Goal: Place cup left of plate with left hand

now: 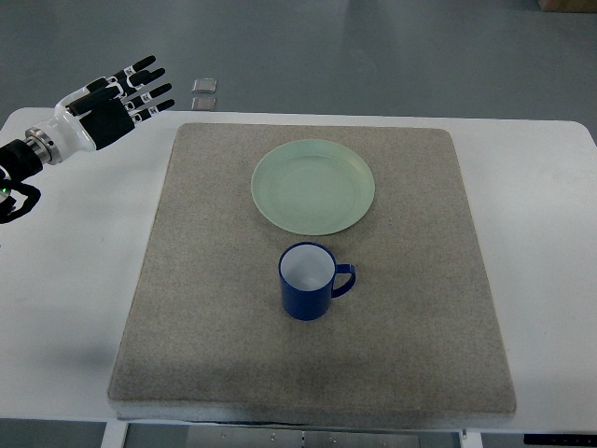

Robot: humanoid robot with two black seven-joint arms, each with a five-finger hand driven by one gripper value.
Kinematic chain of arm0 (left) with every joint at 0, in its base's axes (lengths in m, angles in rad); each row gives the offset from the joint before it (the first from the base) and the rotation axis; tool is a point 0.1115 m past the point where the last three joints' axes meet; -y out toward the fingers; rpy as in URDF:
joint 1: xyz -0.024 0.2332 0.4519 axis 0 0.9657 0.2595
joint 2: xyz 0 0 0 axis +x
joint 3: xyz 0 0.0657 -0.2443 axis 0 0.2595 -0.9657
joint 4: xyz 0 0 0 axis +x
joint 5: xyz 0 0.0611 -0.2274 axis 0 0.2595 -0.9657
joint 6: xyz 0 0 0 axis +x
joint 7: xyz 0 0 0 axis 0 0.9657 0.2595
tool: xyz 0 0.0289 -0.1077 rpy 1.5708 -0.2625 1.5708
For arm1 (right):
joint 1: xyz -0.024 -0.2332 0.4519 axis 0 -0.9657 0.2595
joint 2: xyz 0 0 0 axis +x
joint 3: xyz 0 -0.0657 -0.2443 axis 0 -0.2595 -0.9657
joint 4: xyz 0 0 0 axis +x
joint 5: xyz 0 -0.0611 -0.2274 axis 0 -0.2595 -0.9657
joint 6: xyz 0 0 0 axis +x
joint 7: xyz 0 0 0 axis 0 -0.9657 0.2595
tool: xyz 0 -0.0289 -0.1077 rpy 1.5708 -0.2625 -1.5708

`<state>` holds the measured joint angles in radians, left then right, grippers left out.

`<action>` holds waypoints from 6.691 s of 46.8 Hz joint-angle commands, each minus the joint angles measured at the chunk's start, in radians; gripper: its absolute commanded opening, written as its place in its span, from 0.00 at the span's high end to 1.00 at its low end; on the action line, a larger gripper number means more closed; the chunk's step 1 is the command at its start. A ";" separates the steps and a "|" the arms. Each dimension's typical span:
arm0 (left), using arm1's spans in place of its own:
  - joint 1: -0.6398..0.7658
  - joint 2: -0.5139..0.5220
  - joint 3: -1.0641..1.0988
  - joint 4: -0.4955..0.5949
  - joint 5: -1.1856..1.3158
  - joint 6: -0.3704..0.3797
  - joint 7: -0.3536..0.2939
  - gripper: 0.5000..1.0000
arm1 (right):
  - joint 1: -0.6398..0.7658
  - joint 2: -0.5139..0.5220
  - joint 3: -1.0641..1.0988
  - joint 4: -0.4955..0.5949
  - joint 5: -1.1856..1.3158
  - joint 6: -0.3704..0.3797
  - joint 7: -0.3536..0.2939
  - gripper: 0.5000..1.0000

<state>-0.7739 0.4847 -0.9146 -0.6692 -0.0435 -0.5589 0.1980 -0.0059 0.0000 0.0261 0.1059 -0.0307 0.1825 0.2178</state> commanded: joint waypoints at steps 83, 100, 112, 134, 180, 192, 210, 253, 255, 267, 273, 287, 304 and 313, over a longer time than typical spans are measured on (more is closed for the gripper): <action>0.271 0.130 -0.003 -0.315 0.564 -0.052 -0.371 0.00 | 0.001 0.000 0.000 0.000 0.000 0.000 0.000 0.14; 0.427 0.124 0.008 -0.552 0.809 -0.052 -0.417 0.01 | 0.000 0.000 0.000 0.000 0.000 0.000 0.000 0.14; 0.432 0.078 0.051 -0.615 0.892 -0.052 -0.479 0.00 | 0.000 0.000 0.000 0.000 0.000 0.000 0.000 0.14; 0.374 0.011 0.149 -0.609 0.936 -0.052 -0.477 0.00 | 0.000 0.000 0.000 0.000 0.000 0.000 0.000 0.14; 0.263 -0.118 0.260 -0.523 0.947 -0.052 -0.473 0.00 | 0.000 0.000 0.000 0.000 0.000 0.000 0.000 0.14; 0.252 -0.132 0.260 -0.501 0.947 -0.052 -0.471 0.02 | 0.000 0.000 0.000 0.000 0.000 0.000 0.000 0.14; 0.255 -0.143 0.260 -0.503 0.982 -0.052 -0.473 0.37 | 0.000 0.000 0.000 0.000 0.000 0.000 0.000 0.14; 0.232 -0.123 0.154 -0.521 0.962 0.027 -0.539 1.00 | 0.001 0.000 0.000 0.000 0.000 0.000 0.000 0.14; 0.232 -0.112 0.122 -0.517 0.962 0.030 -0.539 1.00 | 0.001 0.000 0.000 0.000 0.000 0.000 0.000 0.14; 0.217 -0.074 -0.044 -0.399 0.962 0.128 -0.539 1.00 | 0.000 0.000 0.000 0.000 0.000 0.000 0.000 0.14; 0.208 -0.069 -0.046 -0.334 0.961 0.192 -0.540 1.00 | 0.000 0.000 0.000 0.001 0.000 0.000 0.000 0.14; 0.214 -0.083 -0.038 -0.260 0.952 0.402 -0.574 1.00 | 0.000 0.000 0.000 0.000 0.000 0.000 0.000 0.14; 0.223 -0.110 0.022 -0.210 0.942 0.488 -0.635 1.00 | 0.000 0.000 0.000 0.000 0.000 0.000 0.000 0.14; 0.237 -0.112 0.049 -0.205 0.939 0.488 -0.637 1.00 | 0.000 0.000 0.000 0.001 0.000 0.000 0.000 0.14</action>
<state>-0.5391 0.3742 -0.8683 -0.8784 0.8981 -0.0702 -0.4373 -0.0059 0.0000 0.0261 0.1059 -0.0307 0.1825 0.2178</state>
